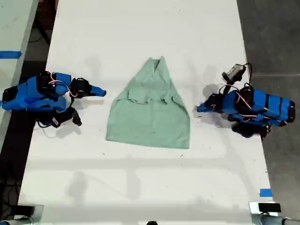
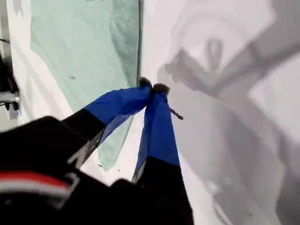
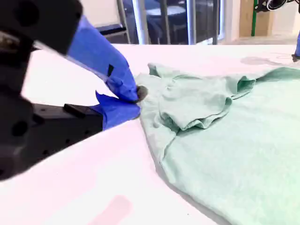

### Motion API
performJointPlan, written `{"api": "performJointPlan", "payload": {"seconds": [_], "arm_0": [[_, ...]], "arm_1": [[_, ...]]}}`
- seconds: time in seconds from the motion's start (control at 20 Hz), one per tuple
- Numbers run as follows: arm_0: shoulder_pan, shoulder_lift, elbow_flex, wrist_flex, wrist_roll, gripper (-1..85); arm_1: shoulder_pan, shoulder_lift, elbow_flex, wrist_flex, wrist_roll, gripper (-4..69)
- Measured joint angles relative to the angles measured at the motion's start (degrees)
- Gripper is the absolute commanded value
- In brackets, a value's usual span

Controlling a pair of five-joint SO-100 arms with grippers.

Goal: Fold t shirt

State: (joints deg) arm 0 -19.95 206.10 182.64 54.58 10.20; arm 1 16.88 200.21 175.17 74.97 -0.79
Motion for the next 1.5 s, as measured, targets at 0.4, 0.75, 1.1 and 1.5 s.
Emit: {"api": "performJointPlan", "payload": {"seconds": [0.4,0.75,1.1,1.5], "arm_0": [[0.00,0.00,0.00,0.00,0.00,-0.1],[0.00,0.00,0.00,0.00,0.00,-0.1],[0.00,0.00,0.00,0.00,0.00,-0.1],[0.00,0.00,0.00,0.00,0.00,-0.1]], "arm_1": [[0.00,0.00,0.00,0.00,0.70,-0.9],[-1.41,-12.83,-7.91,-1.05,5.19,8.4],[-10.02,-61.88,-25.05,-23.82,4.66,17.9],[-11.95,-73.83,-31.38,-23.38,9.14,1.2]]}}
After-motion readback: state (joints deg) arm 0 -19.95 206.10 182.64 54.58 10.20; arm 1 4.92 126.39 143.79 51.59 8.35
